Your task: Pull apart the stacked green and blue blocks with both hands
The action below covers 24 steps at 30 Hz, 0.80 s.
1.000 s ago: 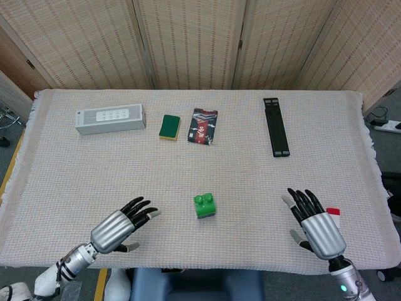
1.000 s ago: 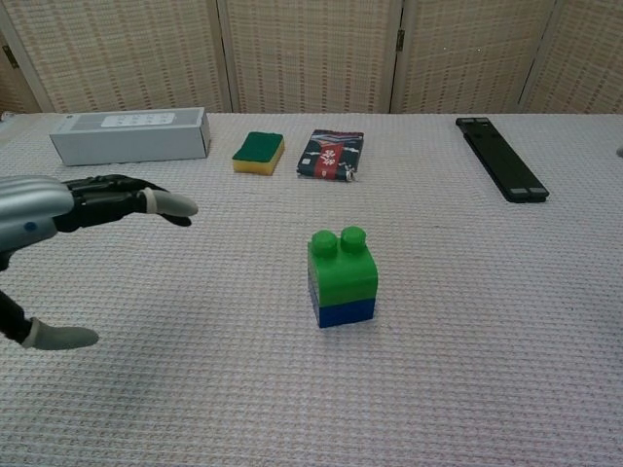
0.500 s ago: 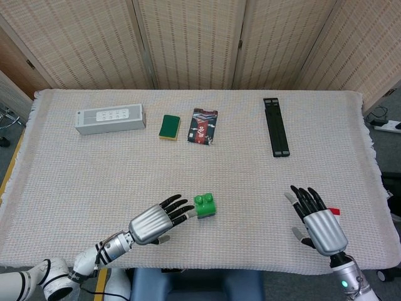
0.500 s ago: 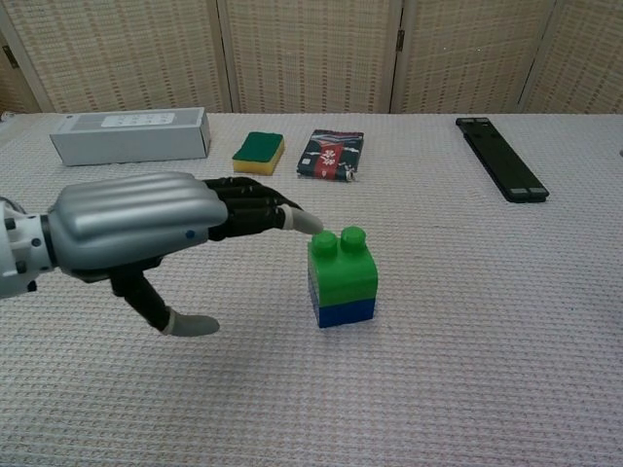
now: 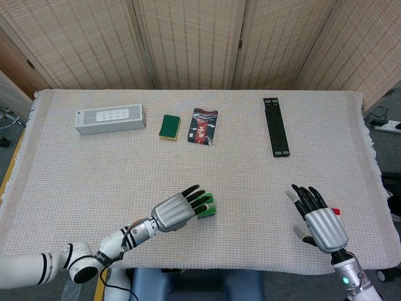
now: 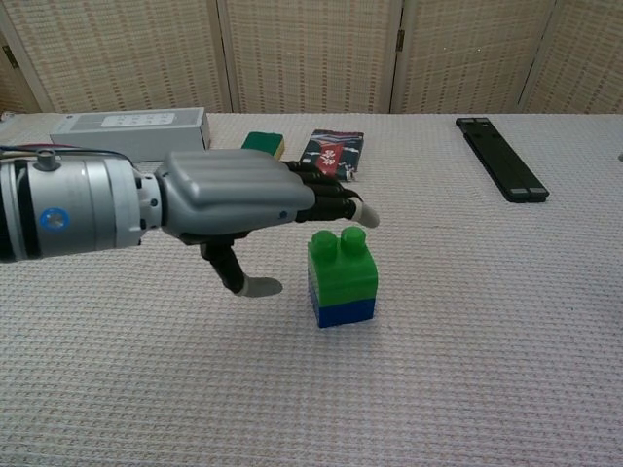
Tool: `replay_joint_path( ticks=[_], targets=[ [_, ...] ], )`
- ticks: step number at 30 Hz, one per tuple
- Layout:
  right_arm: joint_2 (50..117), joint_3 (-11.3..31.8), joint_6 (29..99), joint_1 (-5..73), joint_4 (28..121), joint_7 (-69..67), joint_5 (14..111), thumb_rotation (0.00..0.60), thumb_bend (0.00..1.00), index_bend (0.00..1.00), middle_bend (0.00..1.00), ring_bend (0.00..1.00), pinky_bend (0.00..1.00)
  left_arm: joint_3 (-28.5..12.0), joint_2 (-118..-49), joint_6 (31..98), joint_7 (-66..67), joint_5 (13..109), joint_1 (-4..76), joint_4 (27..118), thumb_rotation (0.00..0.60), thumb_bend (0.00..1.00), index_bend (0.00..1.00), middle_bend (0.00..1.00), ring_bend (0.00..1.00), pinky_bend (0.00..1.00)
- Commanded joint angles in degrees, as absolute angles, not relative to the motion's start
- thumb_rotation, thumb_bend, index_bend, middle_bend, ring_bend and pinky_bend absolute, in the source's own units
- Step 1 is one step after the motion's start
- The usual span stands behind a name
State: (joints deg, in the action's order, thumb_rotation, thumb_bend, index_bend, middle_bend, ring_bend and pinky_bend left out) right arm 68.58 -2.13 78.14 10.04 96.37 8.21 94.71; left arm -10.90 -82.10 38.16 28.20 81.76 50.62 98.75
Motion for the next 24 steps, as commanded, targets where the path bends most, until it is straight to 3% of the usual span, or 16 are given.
replay_joint_path(
  ticks=[1, 10, 24],
  targets=[
    [68.55, -2.05, 77.89, 10.15, 96.36, 8.11, 94.44, 0.6, 0.37, 0.0, 0.0, 0.0, 0.0, -12.56, -81.3, 35.3, 33.78, 75.12, 54.18, 100.68, 0.6, 0.41, 0.09, 0.08, 0.0, 0.0],
    [68.75, -1.82, 76.37, 10.72, 96.36, 8.2, 93.11, 0.6, 0.37, 0.0, 0.0, 0.0, 0.0, -10.98, -82.67, 35.16, 42.99, 64.63, 60.6, 99.09, 0.6, 0.42, 0.1, 0.08, 0.0, 0.0],
    [68.42, -1.83, 75.5, 11.21, 96.48, 7.65, 92.49, 0.6, 0.37, 0.0, 0.0, 0.0, 0.0, -6.32, -85.75, 37.21, 45.8, 59.67, 66.43, 95.18, 0.6, 0.42, 0.08, 0.05, 0.0, 0.0]
  ],
)
